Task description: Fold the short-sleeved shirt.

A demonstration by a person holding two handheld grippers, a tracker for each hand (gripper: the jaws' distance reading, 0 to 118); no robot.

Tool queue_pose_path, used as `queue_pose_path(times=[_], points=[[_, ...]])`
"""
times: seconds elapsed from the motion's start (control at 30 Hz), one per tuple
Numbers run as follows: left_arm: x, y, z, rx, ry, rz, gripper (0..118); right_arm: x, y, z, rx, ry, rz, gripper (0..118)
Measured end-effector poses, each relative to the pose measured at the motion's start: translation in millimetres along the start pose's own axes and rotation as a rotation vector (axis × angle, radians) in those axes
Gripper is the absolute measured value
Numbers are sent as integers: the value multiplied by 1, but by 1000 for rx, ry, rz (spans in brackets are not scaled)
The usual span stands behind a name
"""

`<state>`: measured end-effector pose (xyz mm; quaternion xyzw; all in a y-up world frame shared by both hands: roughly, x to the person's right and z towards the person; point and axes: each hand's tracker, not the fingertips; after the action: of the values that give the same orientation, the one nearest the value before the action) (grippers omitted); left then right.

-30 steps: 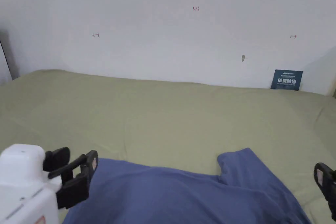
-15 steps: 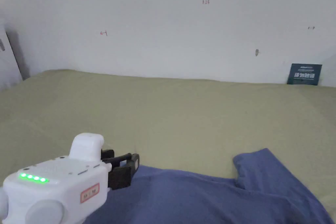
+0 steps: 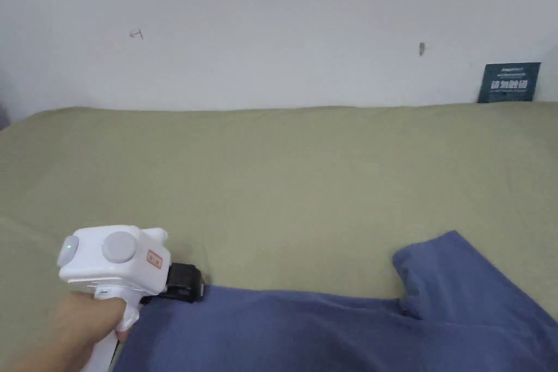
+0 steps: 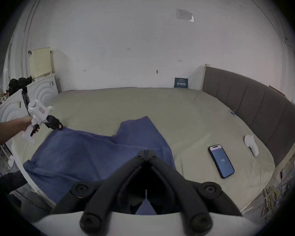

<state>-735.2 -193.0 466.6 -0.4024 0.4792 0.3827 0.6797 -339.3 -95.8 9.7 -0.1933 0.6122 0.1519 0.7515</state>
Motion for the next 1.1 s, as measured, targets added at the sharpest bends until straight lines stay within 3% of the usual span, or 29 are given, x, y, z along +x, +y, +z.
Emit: queue_pose_path(times=[0.07,0.13,0.17,0.2,0.23,0.27,0.3,0.4,0.47,0.53,0.6,0.63,0.7,0.77,0.83,0.9,1.1], points=[[5,-6,-5,-2,34,-16,95,7,3,-14,-26,16,-16,0],[3,-10,1,39,92,-52,82,15,12,-35,-45,32,-39,0],[5,-9,4,27,115,-79,56,24,20,-53,-84,66,-63,0],[6,-9,8,34,84,-78,23,33,28,-73,-133,94,-81,3],[-1,-5,10,39,-19,-50,4,43,37,-98,-204,98,-105,23],[1,-5,12,37,-36,-15,4,49,47,-125,-287,67,-95,67],[4,-5,12,33,2,-31,4,56,53,-152,-365,79,-76,90],[10,-10,15,37,22,-93,4,71,63,-226,-542,109,-22,88],[7,-10,17,30,12,-76,4,77,66,-266,-665,44,10,88],[9,-15,19,34,0,-55,4,82,65,-300,-736,8,-6,88],[8,-16,19,28,-8,-45,4,84,62,-314,-760,23,-77,83],[6,-16,15,27,-9,-47,4,82,61,-318,-772,32,-107,71],[5,-17,13,22,-13,-54,4,72,59,-316,-785,27,-122,2],[3,-17,8,24,-16,-54,4,64,58,-312,-786,-57,-78,0],[1,-18,9,28,-20,-52,4,48,60,-291,-754,-29,-86,0],[-1,-17,11,35,-40,-45,3,40,65,-279,-708,-4,-33,0],[9,-44,79,142,-117,-86,3,46,102,-216,-570,99,-7,0]])
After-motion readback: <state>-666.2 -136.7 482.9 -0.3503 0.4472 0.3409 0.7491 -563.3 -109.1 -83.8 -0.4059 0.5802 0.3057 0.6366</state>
